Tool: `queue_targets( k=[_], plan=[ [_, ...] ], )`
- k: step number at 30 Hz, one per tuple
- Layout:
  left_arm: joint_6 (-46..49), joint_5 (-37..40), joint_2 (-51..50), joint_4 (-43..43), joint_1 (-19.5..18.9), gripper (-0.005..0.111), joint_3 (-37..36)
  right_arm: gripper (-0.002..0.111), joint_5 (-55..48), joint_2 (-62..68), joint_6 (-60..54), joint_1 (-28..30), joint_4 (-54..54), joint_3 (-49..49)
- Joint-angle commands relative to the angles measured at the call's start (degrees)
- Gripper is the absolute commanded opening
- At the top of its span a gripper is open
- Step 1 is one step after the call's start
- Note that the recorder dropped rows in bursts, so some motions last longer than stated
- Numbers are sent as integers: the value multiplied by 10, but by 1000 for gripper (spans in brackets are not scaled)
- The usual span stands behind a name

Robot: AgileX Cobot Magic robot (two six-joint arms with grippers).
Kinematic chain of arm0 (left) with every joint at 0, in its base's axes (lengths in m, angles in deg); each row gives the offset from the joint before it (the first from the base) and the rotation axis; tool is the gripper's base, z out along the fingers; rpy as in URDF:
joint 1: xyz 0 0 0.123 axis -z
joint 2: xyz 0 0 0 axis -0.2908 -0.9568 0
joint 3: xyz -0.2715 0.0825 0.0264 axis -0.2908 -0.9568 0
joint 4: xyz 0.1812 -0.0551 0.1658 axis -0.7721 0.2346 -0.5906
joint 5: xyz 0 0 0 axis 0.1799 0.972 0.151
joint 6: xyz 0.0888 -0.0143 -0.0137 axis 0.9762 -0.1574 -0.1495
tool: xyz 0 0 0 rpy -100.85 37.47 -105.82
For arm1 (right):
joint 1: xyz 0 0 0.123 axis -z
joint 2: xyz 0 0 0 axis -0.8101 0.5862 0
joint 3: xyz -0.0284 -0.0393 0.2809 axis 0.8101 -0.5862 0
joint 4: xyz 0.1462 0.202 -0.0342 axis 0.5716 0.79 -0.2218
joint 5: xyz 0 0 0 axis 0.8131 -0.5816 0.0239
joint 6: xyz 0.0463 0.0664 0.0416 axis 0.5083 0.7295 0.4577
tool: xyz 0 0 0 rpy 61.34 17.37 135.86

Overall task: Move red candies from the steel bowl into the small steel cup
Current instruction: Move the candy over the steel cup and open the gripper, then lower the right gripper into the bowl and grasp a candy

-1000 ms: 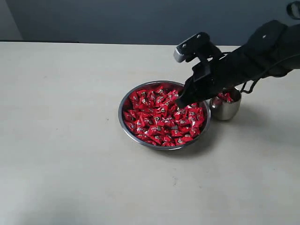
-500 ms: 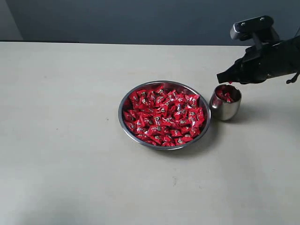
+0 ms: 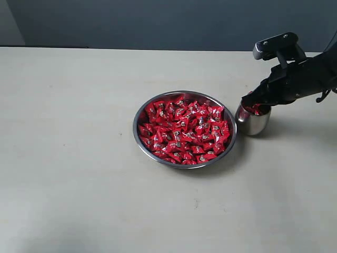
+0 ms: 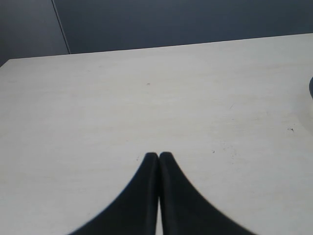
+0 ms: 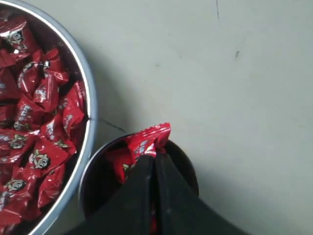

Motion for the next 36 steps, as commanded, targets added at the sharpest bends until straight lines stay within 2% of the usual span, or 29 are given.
queue_targets(
  k=[1, 10, 12, 16, 17, 29, 36],
  plan=[
    [-1, -3, 3, -1, 5, 0, 5, 1, 7, 0, 0, 3, -6, -1],
    [-1, -3, 3, -1, 5, 0, 5, 3, 7, 0, 0, 3, -5, -1],
    [-1, -3, 3, -1, 5, 0, 5, 13, 4, 0, 0, 3, -8, -1],
    [-1, -3, 3, -1, 5, 0, 5, 47, -4, 0, -1, 3, -13, -1],
    [-1, -3, 3, -1, 5, 0, 5, 50, -4, 0, -1, 3, -13, -1],
    [-1, -3, 3, -1, 5, 0, 5, 43, -33, -42, -1, -7, 38, 0],
    [-1, -3, 3, -1, 5, 0, 5, 43, -22, -40, -41, -137, 50, 8]
  ],
)
